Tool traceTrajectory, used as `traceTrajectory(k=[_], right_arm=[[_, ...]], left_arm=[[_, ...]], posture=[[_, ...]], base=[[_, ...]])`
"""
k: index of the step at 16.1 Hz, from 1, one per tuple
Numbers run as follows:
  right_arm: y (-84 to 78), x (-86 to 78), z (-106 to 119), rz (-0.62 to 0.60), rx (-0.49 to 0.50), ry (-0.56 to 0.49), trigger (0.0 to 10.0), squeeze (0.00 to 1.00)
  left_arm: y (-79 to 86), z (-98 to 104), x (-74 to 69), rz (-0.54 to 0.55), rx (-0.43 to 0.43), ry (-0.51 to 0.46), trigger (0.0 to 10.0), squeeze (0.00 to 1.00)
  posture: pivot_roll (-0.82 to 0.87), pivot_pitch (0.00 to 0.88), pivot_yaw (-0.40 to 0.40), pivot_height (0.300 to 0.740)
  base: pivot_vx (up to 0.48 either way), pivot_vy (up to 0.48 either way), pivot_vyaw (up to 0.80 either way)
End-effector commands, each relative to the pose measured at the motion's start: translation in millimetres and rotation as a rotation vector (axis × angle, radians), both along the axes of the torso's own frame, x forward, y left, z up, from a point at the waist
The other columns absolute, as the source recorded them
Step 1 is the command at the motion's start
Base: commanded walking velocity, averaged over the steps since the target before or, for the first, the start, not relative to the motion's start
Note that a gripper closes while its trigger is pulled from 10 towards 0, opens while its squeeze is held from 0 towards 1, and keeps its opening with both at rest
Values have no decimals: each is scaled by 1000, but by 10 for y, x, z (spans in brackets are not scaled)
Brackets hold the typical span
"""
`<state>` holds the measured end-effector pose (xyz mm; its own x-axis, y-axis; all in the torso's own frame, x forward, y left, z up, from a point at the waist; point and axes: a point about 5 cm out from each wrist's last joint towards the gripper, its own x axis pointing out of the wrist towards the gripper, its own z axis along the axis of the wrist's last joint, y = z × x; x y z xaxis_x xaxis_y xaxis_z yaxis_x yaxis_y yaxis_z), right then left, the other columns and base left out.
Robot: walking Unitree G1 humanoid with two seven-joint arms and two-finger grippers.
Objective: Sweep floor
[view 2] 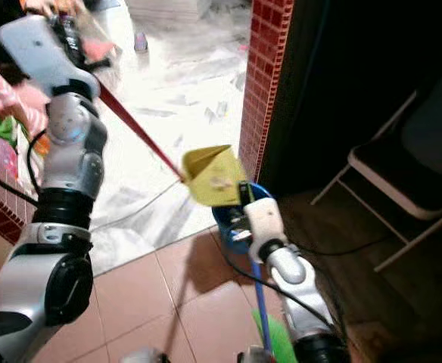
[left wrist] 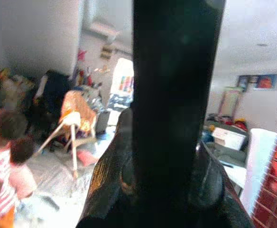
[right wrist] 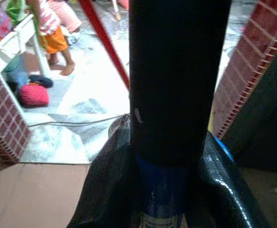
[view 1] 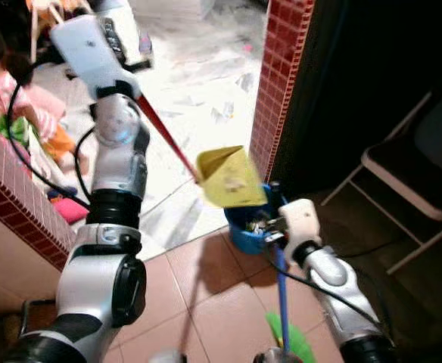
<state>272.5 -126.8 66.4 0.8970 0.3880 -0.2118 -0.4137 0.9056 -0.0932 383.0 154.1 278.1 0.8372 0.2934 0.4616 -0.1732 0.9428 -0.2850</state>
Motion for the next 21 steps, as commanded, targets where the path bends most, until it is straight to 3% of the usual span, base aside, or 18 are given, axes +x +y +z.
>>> traceTrajectory(k=[1, 4, 8, 13, 18, 21], right_arm=[[-2, 32, 67, 6, 5, -23, 10000, 0], [-24, 19, 89, 5, -4, -29, 10000, 0], [-240, -118, 96, -35, -34, -25, 10000, 0], [-282, -206, 139, -61, -38, -29, 10000, 0], [-393, -536, 216, -160, -17, -64, 10000, 0], [-341, -727, 199, -205, 16, -46, 10000, 0]], left_arm=[[17, 230, -52, 19, 16, -108, 10000, 0], [-11, 222, -59, 21, 28, -117, 10000, 0], [-99, 164, -60, 12, 25, -116, 10000, 0], [-205, 168, -32, -6, 18, -124, 10000, 0], [-374, 275, -22, -26, 100, -196, 10000, 0], [-551, 351, -29, -69, 141, -236, 10000, 0]], posture=[[-115, 16, 41, 740], [-119, 17, 30, 740], [-150, 31, 28, 740], [-201, 61, 46, 740], [-243, 130, 98, 740], [-254, 165, 142, 740]], base=[[0, 0, 0], [0, 0, 0], [0, 0, 0], [0, 0, 0], [0, 0, 0], [0, 0, 0]])
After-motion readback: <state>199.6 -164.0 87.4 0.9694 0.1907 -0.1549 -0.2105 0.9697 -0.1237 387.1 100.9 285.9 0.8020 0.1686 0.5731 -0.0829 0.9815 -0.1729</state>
